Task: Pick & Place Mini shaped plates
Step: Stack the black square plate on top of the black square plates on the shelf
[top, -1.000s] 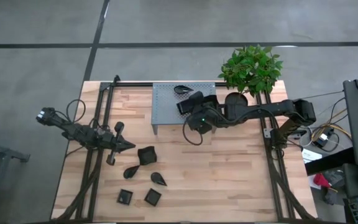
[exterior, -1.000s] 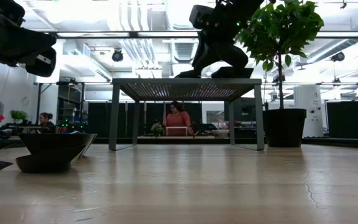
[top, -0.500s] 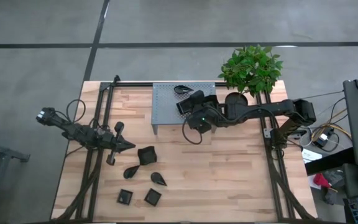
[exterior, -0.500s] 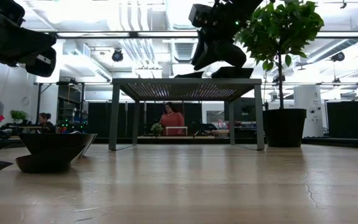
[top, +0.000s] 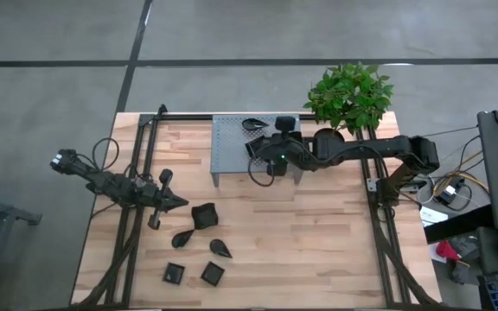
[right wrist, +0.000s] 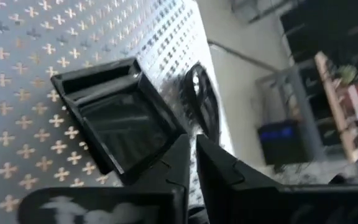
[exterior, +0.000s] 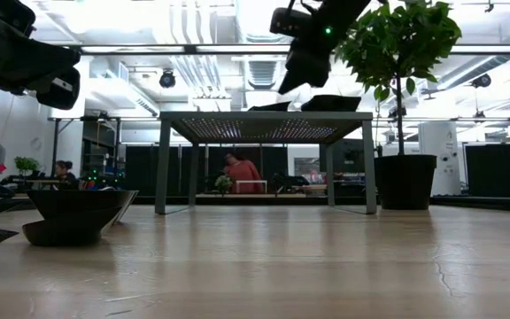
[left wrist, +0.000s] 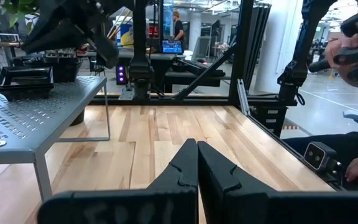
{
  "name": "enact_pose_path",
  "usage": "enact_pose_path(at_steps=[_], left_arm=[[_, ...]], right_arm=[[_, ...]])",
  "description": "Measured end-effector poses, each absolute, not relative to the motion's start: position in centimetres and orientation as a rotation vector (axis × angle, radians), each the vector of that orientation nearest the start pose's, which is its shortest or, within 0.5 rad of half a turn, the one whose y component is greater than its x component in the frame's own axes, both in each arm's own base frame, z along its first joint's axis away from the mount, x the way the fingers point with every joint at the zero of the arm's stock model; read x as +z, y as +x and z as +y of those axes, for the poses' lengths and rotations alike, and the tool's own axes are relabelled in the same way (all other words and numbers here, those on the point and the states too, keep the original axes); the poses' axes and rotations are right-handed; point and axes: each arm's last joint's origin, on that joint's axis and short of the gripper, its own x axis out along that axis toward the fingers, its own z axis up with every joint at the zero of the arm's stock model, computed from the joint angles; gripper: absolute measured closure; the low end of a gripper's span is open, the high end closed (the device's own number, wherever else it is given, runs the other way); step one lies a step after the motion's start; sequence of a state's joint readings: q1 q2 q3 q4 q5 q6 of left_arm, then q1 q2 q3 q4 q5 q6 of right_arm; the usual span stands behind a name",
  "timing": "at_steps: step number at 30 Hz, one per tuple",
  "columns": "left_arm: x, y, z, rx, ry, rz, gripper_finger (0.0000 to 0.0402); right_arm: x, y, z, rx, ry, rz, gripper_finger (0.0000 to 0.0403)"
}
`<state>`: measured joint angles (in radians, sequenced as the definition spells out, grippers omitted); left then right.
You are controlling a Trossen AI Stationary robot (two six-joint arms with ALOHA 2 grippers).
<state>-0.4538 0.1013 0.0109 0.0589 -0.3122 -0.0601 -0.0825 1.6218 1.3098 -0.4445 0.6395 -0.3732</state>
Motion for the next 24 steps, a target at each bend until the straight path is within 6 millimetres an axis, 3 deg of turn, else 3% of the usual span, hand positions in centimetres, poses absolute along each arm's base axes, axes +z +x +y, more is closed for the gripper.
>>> enact_pose_path(at_steps=[16, 24], left_arm=[[16.5, 9.6, -3.7, -0.141, -0.048, 0.034, 0.0401], [16.5, 9.6, -3.7, -0.141, -0.048, 0.034, 0.0401]], right_arm=[[27.7, 34.5, -5.3, -0.567, -0.346, 0.908, 0.0394], [27.3, 35.1, -5.2, -0.566, -0.396, 0.905, 0.0394]])
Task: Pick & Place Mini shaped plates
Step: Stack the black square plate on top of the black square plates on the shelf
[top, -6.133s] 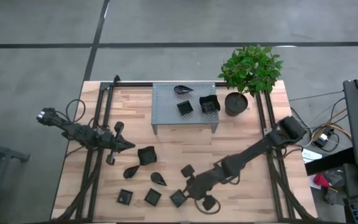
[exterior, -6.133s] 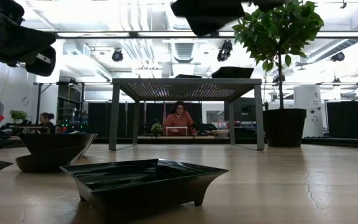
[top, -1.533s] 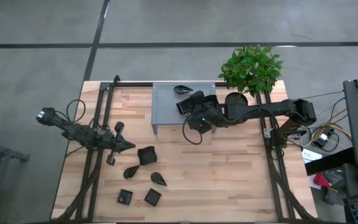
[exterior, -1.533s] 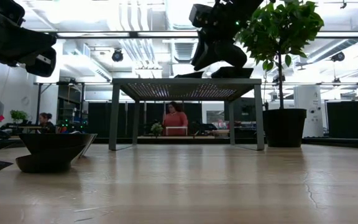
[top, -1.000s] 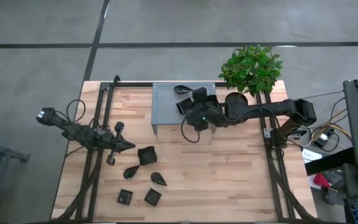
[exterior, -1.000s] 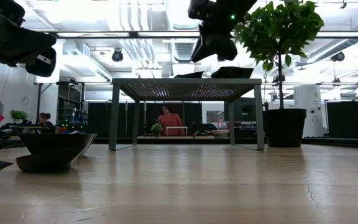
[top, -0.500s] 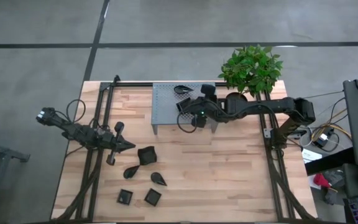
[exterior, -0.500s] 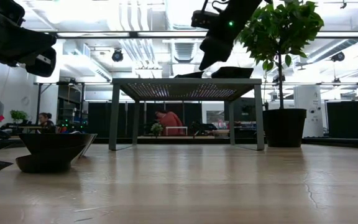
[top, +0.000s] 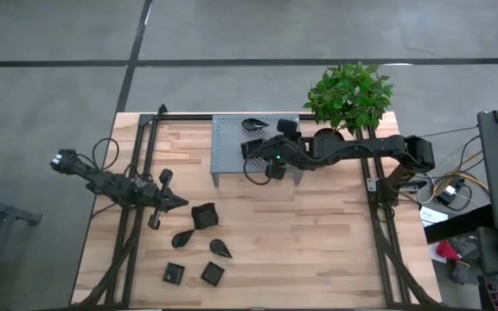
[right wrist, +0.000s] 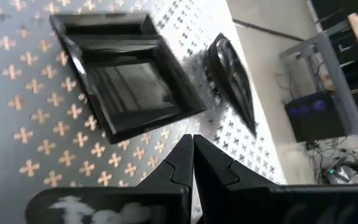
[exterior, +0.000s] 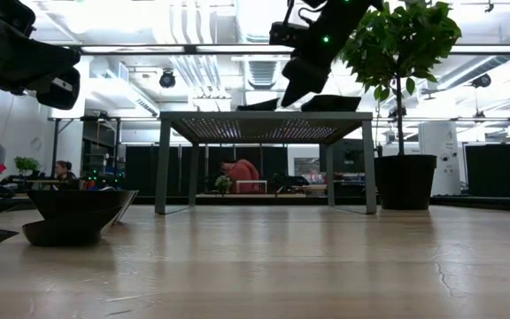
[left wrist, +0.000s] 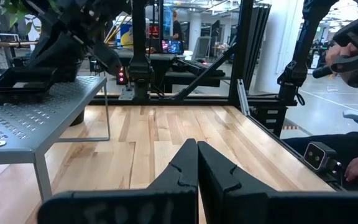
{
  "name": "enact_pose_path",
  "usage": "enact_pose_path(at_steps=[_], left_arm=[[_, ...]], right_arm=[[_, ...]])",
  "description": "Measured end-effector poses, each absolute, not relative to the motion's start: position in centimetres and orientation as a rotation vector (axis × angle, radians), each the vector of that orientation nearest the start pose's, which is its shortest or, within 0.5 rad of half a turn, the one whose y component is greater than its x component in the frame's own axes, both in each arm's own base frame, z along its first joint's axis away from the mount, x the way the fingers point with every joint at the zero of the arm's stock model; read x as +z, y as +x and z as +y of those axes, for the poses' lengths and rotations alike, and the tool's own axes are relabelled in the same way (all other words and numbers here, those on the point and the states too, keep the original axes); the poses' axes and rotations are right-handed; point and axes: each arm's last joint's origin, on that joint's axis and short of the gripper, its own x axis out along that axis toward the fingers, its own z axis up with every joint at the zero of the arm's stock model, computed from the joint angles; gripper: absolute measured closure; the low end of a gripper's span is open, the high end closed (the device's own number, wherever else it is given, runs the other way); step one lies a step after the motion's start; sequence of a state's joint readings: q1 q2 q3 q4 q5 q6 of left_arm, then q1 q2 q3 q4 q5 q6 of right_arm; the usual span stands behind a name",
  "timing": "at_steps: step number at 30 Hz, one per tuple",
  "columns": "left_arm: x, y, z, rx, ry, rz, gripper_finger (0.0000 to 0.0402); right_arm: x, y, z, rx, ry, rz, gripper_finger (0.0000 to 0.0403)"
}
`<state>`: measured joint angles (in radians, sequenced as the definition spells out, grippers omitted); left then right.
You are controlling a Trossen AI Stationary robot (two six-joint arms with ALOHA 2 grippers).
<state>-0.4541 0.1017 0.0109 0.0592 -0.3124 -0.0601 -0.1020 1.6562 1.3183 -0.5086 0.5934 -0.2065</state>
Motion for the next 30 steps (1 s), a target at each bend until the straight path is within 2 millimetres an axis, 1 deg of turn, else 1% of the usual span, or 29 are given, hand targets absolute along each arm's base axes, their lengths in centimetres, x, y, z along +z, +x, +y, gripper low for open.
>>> enact_pose_path(at_steps=[5, 9, 16, 21, 30], left_arm=[[16.5, 9.6, -3.7, -0.141, -0.048, 0.034, 0.0401], [16.5, 9.6, -3.7, -0.141, -0.048, 0.034, 0.0401], [16.5, 9.6, -3.7, -0.141, -0.048, 0.034, 0.0401], [16.5, 9.6, -3.7, -0.141, -0.048, 0.034, 0.0401], [16.5, 9.6, -3.7, -0.141, -0.048, 0.034, 0.0401]], right_arm=[[28.1, 35.4, -5.2, -0.57, -0.404, 0.87, 0.0394], [28.2, 35.5, -4.5, -0.533, -0.455, 0.882, 0.0394], [28.2, 35.4, -4.4, -0.547, -0.398, 0.876, 0.0394], [28.1, 35.6, -4.2, -0.466, -0.357, 0.867, 0.0394], [28.3, 36.0, -4.2, -0.465, -0.356, 0.827, 0.0394]])
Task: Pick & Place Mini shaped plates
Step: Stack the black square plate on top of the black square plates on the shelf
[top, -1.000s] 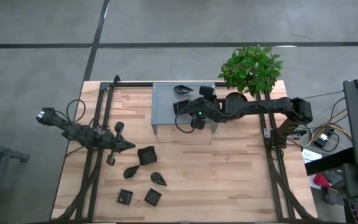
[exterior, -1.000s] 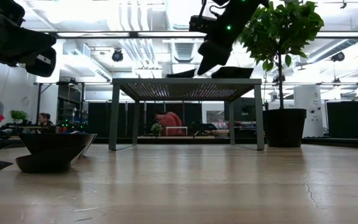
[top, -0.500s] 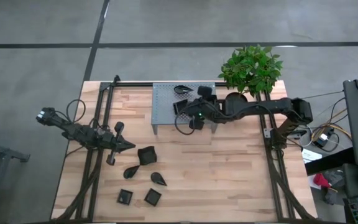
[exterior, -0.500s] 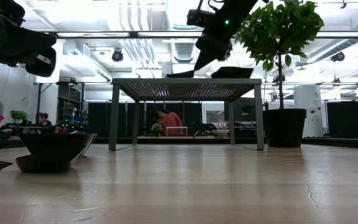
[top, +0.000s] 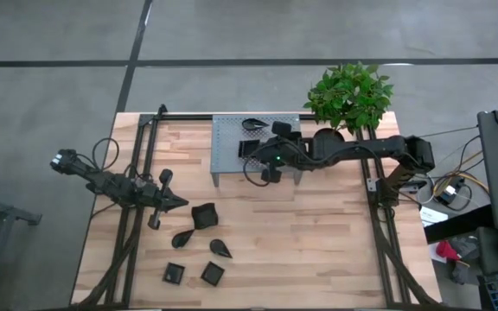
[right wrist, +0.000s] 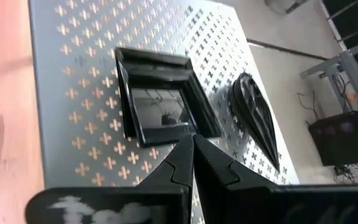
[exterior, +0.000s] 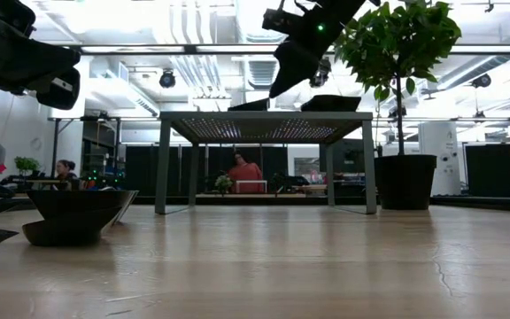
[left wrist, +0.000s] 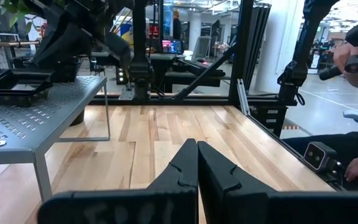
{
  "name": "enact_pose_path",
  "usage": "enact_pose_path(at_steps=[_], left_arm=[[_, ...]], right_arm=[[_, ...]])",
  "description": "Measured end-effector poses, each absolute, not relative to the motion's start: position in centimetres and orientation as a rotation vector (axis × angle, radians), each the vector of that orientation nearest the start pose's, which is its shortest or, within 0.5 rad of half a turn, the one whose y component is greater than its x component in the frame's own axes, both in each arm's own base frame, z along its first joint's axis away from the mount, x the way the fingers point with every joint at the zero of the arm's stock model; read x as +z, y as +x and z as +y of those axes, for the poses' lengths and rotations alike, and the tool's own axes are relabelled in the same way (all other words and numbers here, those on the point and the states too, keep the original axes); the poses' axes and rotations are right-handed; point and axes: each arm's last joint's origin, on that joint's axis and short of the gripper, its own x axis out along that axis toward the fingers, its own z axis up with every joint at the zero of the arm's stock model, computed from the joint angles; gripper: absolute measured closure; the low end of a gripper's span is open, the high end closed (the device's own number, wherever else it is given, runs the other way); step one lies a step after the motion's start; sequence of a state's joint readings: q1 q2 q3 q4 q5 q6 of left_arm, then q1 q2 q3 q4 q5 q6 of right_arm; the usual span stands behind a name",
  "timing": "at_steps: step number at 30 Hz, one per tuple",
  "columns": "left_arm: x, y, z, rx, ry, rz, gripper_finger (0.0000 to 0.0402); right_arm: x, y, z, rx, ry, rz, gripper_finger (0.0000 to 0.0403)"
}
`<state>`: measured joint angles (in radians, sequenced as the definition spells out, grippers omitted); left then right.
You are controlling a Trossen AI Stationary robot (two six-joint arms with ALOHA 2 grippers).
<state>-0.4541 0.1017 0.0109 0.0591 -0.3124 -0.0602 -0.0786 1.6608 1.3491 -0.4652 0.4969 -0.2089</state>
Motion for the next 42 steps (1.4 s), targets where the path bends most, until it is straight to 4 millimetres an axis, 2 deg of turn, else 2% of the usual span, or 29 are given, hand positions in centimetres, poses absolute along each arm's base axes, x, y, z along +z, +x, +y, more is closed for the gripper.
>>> enact_pose_path(at_steps=[8, 10, 14, 18, 31, 42], left_arm=[[16.5, 9.6, -3.7, -0.141, -0.048, 0.034, 0.0401], [16.5, 9.6, -3.7, -0.141, -0.048, 0.034, 0.0401], [16.5, 9.6, -3.7, -0.141, -0.048, 0.033, 0.0401], [16.5, 9.6, -3.7, -0.141, -0.048, 0.034, 0.0401], [16.5, 9.6, -3.7, -0.141, -0.048, 0.034, 0.0401], [16.5, 9.6, -3.7, -0.141, -0.048, 0.033, 0.0401]], right_arm=[[28.6, 35.9, -3.6, -0.483, -0.455, 0.835, 0.0394], [28.8, 35.9, -2.9, -0.442, -0.493, 0.83, 0.0394], [28.7, 36.3, -1.4, -0.252, -0.512, 0.803, 0.0394], [28.4, 36.6, -0.6, -0.195, -0.561, 0.799, 0.0389], [28.3, 36.9, -0.9, -0.247, -0.619, 0.794, 0.0288], [27.4, 36.7, -1.9, -0.261, -0.608, 0.825, 0.0293]])
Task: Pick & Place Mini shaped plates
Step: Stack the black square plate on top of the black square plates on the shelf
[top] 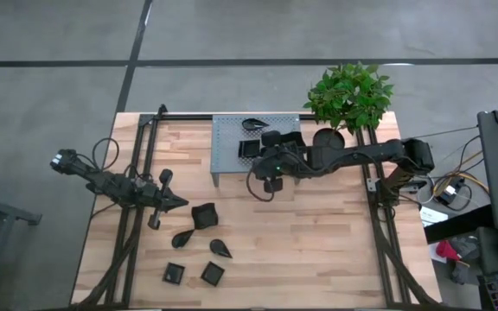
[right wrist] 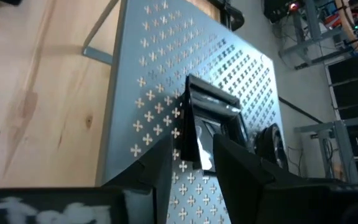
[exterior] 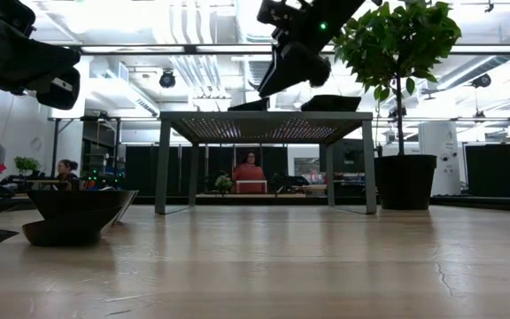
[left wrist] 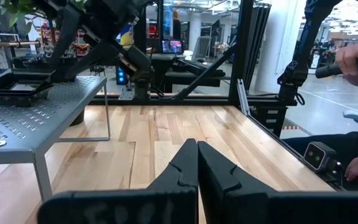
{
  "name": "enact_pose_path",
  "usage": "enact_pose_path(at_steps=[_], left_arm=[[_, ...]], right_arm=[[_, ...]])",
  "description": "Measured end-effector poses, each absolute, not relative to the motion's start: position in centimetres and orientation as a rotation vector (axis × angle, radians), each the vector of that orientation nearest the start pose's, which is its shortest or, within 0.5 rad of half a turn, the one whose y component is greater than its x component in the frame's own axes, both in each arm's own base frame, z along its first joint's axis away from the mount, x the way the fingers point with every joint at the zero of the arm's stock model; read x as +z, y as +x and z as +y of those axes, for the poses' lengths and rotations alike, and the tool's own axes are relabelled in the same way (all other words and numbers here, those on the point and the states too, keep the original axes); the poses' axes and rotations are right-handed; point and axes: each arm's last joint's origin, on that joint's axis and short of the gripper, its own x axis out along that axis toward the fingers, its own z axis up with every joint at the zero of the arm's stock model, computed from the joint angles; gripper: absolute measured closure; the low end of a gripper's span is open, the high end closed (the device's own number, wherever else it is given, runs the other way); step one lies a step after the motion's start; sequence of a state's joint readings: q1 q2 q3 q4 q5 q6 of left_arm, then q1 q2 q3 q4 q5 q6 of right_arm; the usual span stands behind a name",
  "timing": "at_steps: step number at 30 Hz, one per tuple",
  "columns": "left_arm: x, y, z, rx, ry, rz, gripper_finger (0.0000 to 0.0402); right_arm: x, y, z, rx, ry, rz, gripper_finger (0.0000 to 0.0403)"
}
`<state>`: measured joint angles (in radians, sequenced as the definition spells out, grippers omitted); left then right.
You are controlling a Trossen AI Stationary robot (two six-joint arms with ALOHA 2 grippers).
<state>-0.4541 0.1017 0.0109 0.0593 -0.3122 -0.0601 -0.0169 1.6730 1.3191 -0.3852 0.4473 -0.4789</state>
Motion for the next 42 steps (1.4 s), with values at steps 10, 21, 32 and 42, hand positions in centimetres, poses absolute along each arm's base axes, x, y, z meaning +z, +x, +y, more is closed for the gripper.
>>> enact_pose_path(at_steps=[10, 21, 32, 42], left_arm=[[16.5, 9.6, -3.7, -0.141, -0.048, 0.034, 0.0401], [16.5, 9.6, -3.7, -0.14, -0.048, 0.034, 0.0401], [16.5, 9.6, -3.7, -0.141, -0.048, 0.034, 0.0401], [16.5, 9.6, -3.7, -0.141, -0.048, 0.033, 0.0401]], right_arm=[[27.2, 36.7, -2.4, -0.26, -0.627, 0.835, 0.0315], [26.4, 37.3, -2.7, -0.254, -0.653, 0.849, 0.035], [27.1, 37.5, -2.7, -0.265, -0.663, 0.835, 0.0394], [28.0, 37.7, -2.7, -0.272, -0.674, 0.807, 0.0394]])
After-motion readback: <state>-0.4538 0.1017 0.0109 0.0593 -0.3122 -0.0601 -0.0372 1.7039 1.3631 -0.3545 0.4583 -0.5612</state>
